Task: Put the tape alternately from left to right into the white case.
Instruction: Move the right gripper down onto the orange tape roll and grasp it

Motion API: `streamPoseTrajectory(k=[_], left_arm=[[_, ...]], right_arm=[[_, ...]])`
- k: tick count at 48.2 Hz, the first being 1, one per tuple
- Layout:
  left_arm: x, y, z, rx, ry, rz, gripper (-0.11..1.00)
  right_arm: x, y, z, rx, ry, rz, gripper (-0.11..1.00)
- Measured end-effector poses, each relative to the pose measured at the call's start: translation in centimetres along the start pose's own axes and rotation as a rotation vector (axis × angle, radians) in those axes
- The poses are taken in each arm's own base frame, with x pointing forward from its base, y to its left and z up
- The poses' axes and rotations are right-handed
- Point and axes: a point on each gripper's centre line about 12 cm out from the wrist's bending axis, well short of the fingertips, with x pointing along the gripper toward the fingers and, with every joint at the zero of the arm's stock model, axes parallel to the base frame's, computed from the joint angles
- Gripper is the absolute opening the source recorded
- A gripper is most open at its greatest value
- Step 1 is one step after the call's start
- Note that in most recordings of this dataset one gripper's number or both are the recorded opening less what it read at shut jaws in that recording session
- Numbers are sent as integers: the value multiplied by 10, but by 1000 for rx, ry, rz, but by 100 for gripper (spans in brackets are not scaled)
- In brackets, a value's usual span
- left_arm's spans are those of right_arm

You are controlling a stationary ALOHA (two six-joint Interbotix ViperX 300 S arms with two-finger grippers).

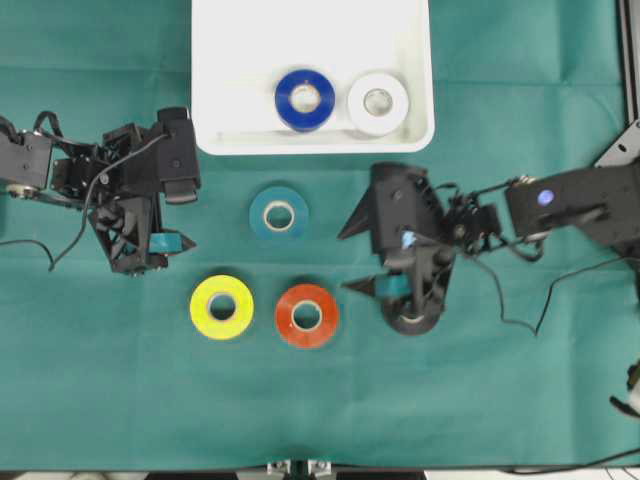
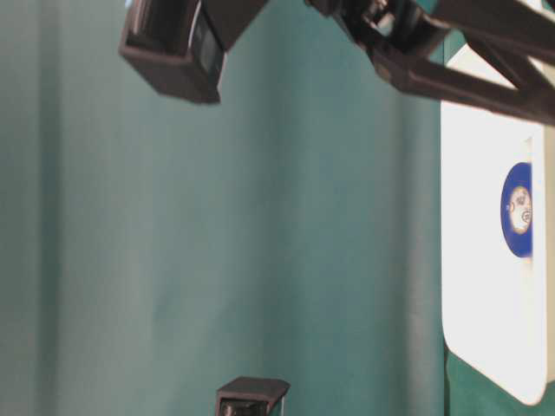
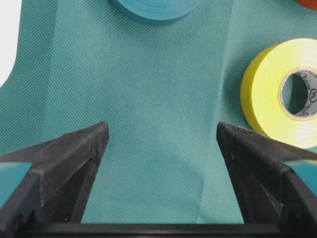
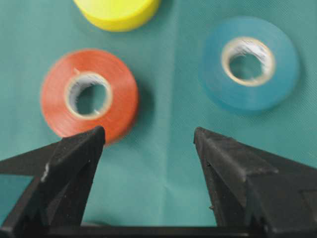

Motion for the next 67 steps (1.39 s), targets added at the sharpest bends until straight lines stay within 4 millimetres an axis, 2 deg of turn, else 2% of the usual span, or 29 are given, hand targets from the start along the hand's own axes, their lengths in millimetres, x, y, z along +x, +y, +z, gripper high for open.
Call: streamPoseTrajectory(k=[10,30,39,49,67], left_arm=[[0,0,0,0,-1,0,68],[0,0,-1,5,1,0,68],[0,0,-2,6,3,1,68],[0,0,-2,6,3,1,68],[0,0,-1,6,1,0,68]], right_arm=[[19,11,7,32,33,2,80],[54,11,8,60,172,-66,80],[64,12,10,85,182,-73,80],[77,13,1,135,209,-85,80],[86,11,-8,139,243,-101,80]])
